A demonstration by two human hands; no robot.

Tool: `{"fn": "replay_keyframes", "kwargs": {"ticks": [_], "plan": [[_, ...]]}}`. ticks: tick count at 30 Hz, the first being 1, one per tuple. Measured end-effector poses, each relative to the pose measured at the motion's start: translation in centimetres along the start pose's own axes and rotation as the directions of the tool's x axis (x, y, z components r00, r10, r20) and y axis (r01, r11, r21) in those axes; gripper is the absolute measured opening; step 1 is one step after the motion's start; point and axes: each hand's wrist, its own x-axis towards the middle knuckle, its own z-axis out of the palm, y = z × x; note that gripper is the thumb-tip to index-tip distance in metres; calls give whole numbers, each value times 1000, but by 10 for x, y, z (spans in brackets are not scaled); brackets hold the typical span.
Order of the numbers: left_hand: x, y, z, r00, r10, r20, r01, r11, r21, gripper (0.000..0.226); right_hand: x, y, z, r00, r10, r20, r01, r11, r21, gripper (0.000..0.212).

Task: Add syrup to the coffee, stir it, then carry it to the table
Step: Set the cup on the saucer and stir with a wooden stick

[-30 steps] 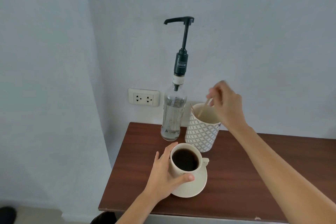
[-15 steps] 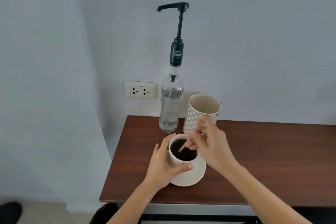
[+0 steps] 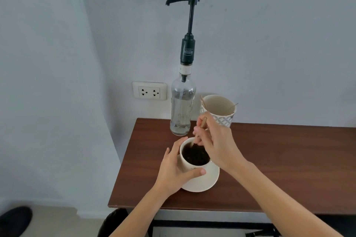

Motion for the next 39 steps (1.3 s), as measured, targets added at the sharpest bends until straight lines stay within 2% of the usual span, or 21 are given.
{"fn": "replay_keyframes", "kwargs": {"ticks": [3,4,6,8,10,13,14,16,19,21,23,24,27,29,31,34,35,37,39], "plan": [[0,1,-1,1000,-3,-5,3,1000,-4,88,3,8,-11,998,-18,53,27,984,-174,15],[0,1,-1,1000,-4,-3,4,1000,-1,88,1,7,-11,997,16,73,-4,987,-161,17],[0,1,-1,1000,-8,4,8,1000,-5,88,-1,1,-5,992,92,89,-92,996,-1,13],[0,0,-1,1000,-9,8,9,1000,-11,89,1,-1,4,995,97,32,-100,991,94,10],[0,0,0,1000,-9,-1,9,1000,-8,88,7,1,5,999,39,-9,-39,999,21,10],[-1,0,-1,1000,-8,-8,8,1000,-1,88,10,8,-4,999,-3,32,9,982,-186,11],[-1,0,-1,1000,-8,-5,8,1000,1,88,8,8,-6,998,27,56,-16,983,-182,14],[0,0,-1,1000,-3,0,3,1000,-2,87,4,3,-3,992,86,93,-81,995,-59,19],[0,1,-1,1000,3,5,-3,1000,-5,88,6,1,4,997,68,31,-70,996,57,16],[0,1,0,1000,5,0,-5,1000,-3,88,11,5,1,1000,21,-8,-22,999,-25,13],[0,0,0,1000,7,-6,-7,1000,-2,87,12,10,-6,1000,-7,8,8,987,-160,16],[0,0,-1,1000,5,-5,-5,1000,1,87,11,11,-8,1000,8,26,-4,985,-173,19],[1,0,-1,1000,9,1,-9,1000,-1,86,4,5,-1,992,108,66,-109,994,10,17],[1,0,-1,1000,9,2,-9,1000,1,85,4,5,5,995,102,-2,-102,993,67,13],[1,-1,-1,1000,9,-7,-9,1000,5,85,8,10,2,998,37,-53,-39,998,-40,13],[1,-1,-1,1000,9,-16,-9,1000,6,86,6,12,-7,1000,-9,1,9,977,-215,21],[1,-2,-1,1000,8,-14,-8,1000,5,86,4,11,-6,1000,9,29,-3,979,-205,22],[1,-2,0,1000,5,-9,-5,1000,-3,88,0,4,0,997,54,58,-49,996,-71,20],[1,-2,0,1000,0,-7,0,1000,-9,89,0,2,5,998,55,11,-55,998,36,16]]}}
